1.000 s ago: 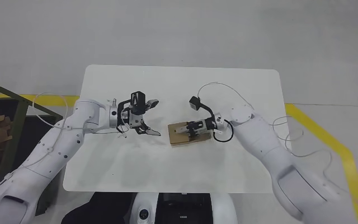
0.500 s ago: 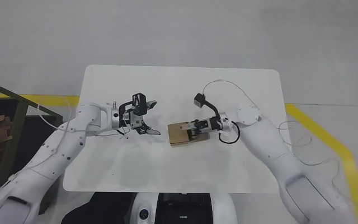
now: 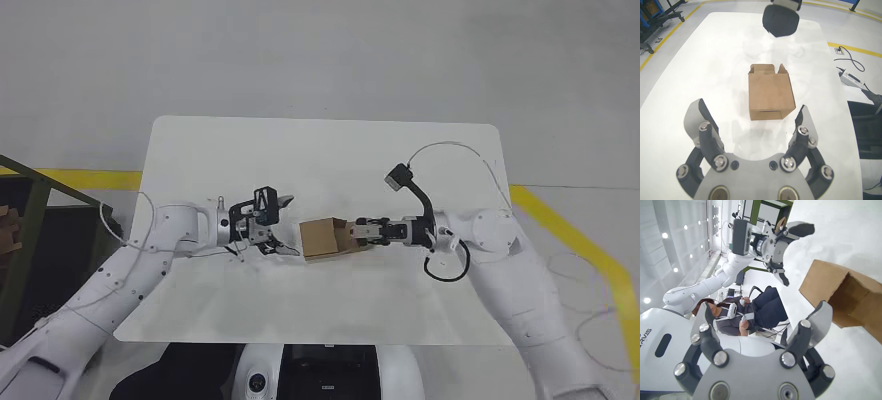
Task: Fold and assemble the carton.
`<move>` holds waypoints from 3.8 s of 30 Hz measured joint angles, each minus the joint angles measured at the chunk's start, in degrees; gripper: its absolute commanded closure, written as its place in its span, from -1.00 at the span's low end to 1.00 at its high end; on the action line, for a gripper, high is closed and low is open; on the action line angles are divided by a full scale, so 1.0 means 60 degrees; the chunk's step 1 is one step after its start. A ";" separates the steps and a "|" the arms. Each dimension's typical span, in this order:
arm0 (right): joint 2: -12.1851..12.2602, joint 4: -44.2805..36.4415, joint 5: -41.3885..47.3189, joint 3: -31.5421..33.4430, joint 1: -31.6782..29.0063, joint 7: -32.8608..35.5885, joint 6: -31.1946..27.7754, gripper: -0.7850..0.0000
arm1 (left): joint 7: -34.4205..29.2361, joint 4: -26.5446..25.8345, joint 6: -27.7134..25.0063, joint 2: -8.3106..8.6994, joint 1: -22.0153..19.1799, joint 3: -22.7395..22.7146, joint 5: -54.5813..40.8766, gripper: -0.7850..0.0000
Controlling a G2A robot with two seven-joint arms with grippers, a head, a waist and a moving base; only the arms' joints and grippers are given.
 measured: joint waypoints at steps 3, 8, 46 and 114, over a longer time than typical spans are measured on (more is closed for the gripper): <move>0.0084 -0.0644 -0.0015 0.0264 -0.0269 -0.0038 0.0092 -1.00 | 0.0324 0.0080 0.0421 -0.0090 0.0106 0.0125 0.0236 -1.00; 0.0132 -0.1049 -0.0017 0.0341 -0.0376 -0.0194 0.0135 -1.00 | 0.0635 0.0166 0.0740 -0.0154 0.0174 0.0214 0.0498 -1.00; 0.0131 -0.1039 -0.0008 0.0338 -0.0374 -0.0210 0.0129 -1.00 | 0.1798 0.1927 0.0703 -0.0997 -0.0258 0.1219 0.0942 -1.00; 0.0153 -0.1169 -0.0339 0.0325 -0.0505 -0.0489 0.0345 1.00 | 0.2799 0.2448 0.0172 -0.1395 -0.0728 0.1043 0.2253 -1.00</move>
